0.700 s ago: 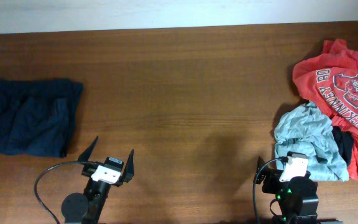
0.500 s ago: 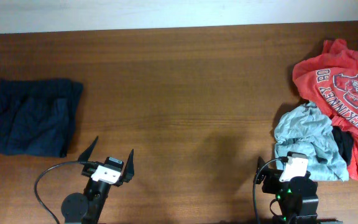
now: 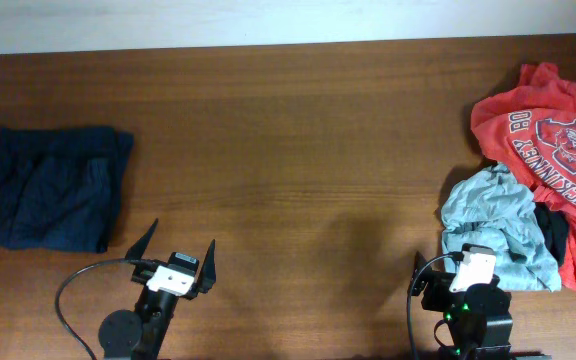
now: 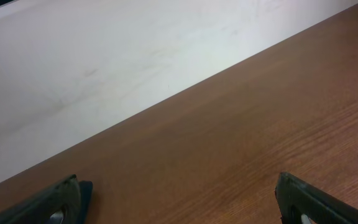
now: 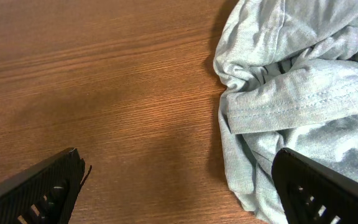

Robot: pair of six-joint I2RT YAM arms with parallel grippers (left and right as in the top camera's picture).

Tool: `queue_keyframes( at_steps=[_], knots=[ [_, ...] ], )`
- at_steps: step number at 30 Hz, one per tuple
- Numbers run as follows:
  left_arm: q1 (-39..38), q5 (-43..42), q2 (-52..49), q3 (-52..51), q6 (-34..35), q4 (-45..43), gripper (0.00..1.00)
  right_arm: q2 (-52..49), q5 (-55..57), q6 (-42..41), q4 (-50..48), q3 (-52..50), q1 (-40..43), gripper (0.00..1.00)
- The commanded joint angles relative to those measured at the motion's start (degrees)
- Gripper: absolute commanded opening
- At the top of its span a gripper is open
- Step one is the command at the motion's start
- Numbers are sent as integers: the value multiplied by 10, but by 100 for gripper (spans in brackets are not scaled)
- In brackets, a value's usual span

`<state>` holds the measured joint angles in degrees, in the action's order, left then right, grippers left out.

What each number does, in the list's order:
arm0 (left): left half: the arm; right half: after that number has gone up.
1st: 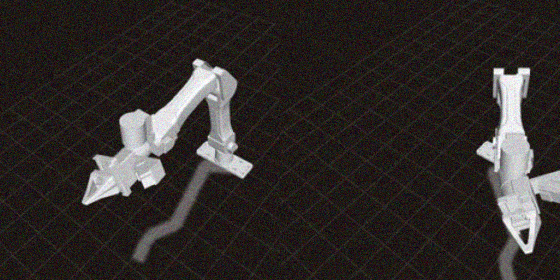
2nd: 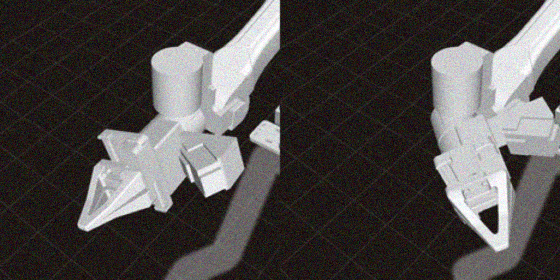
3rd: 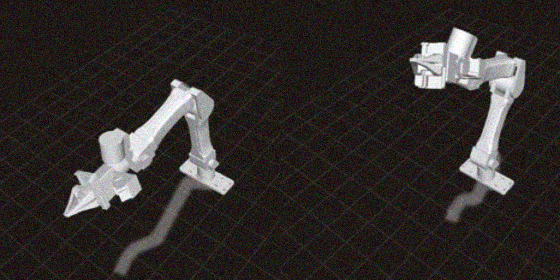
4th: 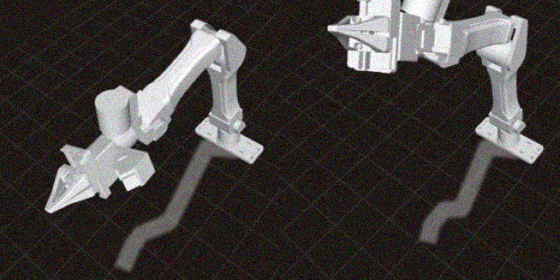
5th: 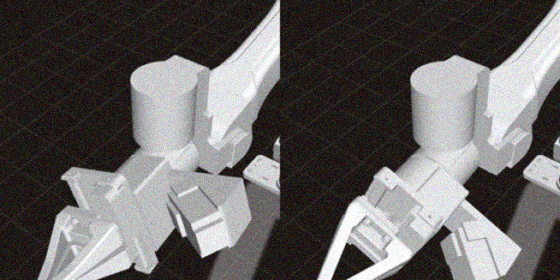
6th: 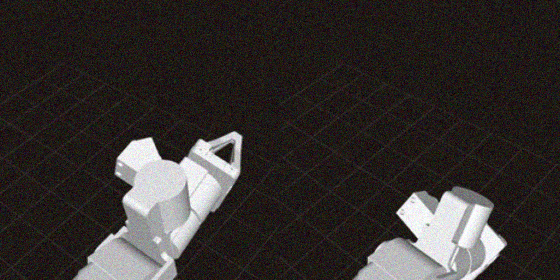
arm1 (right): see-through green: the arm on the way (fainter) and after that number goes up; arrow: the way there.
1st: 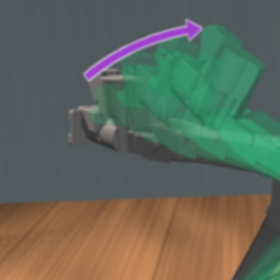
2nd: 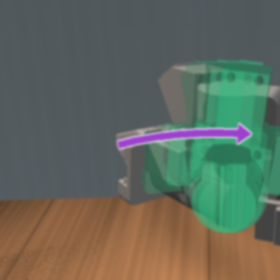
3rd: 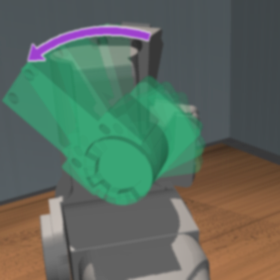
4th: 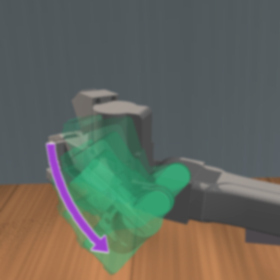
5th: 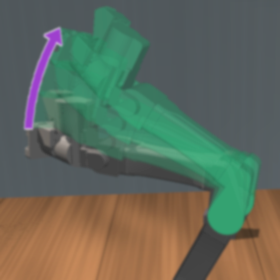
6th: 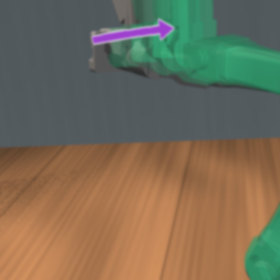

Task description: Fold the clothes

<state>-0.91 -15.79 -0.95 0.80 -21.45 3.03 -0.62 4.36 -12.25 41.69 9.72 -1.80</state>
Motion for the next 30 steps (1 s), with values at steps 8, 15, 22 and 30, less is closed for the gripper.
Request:
queue_keyframes(
  at_steps=[8, 15, 22, 30],
  knots=[
    [-3, 6, 5, -3, 6, 2, 100, 4, -1, -5, -2, -4, 3, 99],
    [-3, 6, 5, -3, 6, 2, 100, 4, -1, -5, -2, -4, 3, 99],
    [-3, 6, 5, -3, 6, 2, 100, 4, -1, -5, -2, -4, 3, 99],
    [-3, 6, 5, -3, 6, 2, 100, 4, 21, -3, -65, -4, 3, 98]
  ],
)
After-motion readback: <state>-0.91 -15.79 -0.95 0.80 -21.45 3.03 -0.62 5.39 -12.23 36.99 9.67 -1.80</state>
